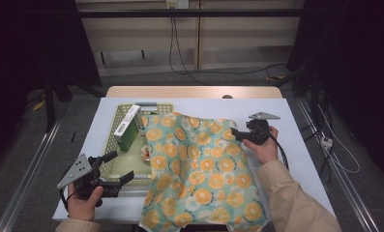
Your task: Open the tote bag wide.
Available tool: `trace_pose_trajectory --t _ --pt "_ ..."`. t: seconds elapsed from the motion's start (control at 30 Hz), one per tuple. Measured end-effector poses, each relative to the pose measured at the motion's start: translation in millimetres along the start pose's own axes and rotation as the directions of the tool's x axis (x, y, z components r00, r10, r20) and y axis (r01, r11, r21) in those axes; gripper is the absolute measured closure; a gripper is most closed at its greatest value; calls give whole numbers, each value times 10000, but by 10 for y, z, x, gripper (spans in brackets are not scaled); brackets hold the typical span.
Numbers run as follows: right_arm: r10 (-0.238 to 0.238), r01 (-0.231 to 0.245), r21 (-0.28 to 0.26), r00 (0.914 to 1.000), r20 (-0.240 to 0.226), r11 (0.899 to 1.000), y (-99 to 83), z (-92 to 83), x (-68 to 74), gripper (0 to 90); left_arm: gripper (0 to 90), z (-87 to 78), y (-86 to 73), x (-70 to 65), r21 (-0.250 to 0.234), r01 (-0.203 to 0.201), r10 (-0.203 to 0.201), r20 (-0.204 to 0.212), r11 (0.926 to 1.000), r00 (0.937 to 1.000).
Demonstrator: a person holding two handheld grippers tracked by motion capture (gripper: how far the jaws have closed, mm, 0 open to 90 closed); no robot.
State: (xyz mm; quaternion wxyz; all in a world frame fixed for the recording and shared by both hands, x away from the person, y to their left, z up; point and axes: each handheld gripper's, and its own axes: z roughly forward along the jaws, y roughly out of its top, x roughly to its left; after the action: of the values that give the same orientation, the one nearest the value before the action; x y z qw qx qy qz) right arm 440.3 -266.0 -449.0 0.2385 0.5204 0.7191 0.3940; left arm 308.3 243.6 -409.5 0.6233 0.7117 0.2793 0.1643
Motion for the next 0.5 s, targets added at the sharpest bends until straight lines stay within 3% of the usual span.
trace_pose_trajectory --t 0.03,0.07,0.17,0.27,0.37,0.5 --pt "0 0 0 10000 0 10000 0 0 0 281 50 0 0 0 0 0 0 0 10000 10000" --pt "57 -57 114 10000 -42 9999 58 130 -34 306 50 2 9 -2 25 -101 100 21 9999 9999" --pt "-187 181 471 9998 122 9987 139 324 -61 313 50 12 22 -22 -4 -120 120 154 9999 9998" --pt "-100 99 573 10000 5 9983 193 493 -73 302 50 7 21 -16 39 -158 157 119 9999 9998" --pt "-474 470 742 9989 41 9961 254 617 -66 277 50 -1 17 -3 33 -117 117 46 9999 9999" --pt "-439 459 1293 9989 -188 9905 267 731 -69 277 50 -7 15 15 -9 -48 48 52 10000 10000"
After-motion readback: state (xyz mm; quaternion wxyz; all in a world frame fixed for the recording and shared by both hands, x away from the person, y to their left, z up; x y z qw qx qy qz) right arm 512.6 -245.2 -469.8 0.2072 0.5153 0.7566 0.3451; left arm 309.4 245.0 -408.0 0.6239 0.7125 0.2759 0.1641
